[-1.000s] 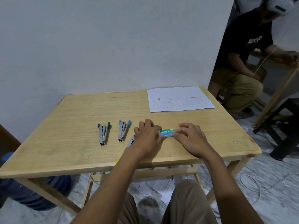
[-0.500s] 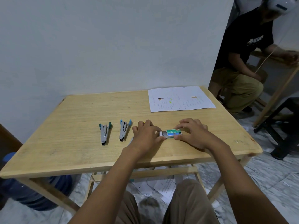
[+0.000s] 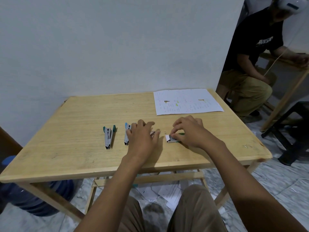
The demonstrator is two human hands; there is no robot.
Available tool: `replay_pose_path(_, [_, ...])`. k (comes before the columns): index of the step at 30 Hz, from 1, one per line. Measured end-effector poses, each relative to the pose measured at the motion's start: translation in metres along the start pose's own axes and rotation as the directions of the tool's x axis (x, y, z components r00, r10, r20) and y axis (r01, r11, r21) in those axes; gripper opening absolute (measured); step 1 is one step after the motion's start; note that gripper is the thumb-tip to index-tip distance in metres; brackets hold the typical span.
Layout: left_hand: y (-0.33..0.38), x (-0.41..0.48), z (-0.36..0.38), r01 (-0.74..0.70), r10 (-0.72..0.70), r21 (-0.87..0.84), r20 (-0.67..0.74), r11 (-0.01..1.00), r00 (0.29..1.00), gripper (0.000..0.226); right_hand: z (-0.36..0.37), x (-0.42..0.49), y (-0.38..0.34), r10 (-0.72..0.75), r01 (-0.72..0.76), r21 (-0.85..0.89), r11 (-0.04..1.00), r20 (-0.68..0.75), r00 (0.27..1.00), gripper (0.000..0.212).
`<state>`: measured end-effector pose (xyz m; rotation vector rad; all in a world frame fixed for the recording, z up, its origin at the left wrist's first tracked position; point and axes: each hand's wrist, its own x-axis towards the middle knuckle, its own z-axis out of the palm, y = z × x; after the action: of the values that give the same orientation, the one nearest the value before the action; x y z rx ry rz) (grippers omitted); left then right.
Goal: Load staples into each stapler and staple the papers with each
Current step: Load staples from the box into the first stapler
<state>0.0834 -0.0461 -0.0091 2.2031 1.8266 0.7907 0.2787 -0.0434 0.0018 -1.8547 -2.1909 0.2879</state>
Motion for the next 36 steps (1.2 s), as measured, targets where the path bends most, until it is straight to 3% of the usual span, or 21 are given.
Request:
replay_pose_path(6, [-0.010, 0.002, -0.003, 0.120, -0.127, 0.100, 0.069, 0.988, 0.990, 0.028, -0.004, 0.014, -0.002, 0.061, -0.051, -0.063, 0.997, 0.153, 0.986, 0.017])
replay_pose_path(12, [-0.012, 0.009, 0.000, 0.150, -0.160, 0.107, 0.088, 0.983, 0.983, 0.029, -0.009, 0.012, -0.008, 0.020, -0.020, -0.003, 1.000, 0.139, 0.990, 0.017])
replay_pose_path(16, [-0.017, 0.007, -0.001, 0.134, -0.134, 0.012, 0.064, 0.991, 0.989, 0.030, -0.012, 0.005, -0.006, -0.012, 0.006, 0.131, 0.991, 0.041, 0.999, 0.015])
replay_pose_path(23, [-0.018, 0.002, -0.016, 0.053, -0.039, -0.318, 0.050, 0.947, 0.998, 0.028, -0.006, -0.005, -0.006, 0.102, -0.028, 0.465, 0.885, -0.134, 0.986, 0.010])
replay_pose_path(26, [-0.013, 0.000, -0.027, 0.154, -0.095, -0.551, 0.135, 0.820, 0.986, 0.023, -0.008, -0.007, -0.008, 0.131, 0.010, 0.549, 0.836, -0.218, 0.967, 0.006])
replay_pose_path(30, [-0.008, -0.005, -0.031, 0.335, -0.126, -0.756, 0.322, 0.562, 0.938, 0.025, -0.006, -0.008, -0.016, 0.206, 0.037, 0.715, 0.698, -0.250, 0.946, 0.005])
replay_pose_path(36, [-0.008, -0.010, -0.020, 0.504, -0.035, -0.848, 0.506, 0.161, 0.862, 0.019, 0.004, -0.008, -0.036, 0.290, 0.078, 0.908, 0.412, -0.212, 0.933, 0.006])
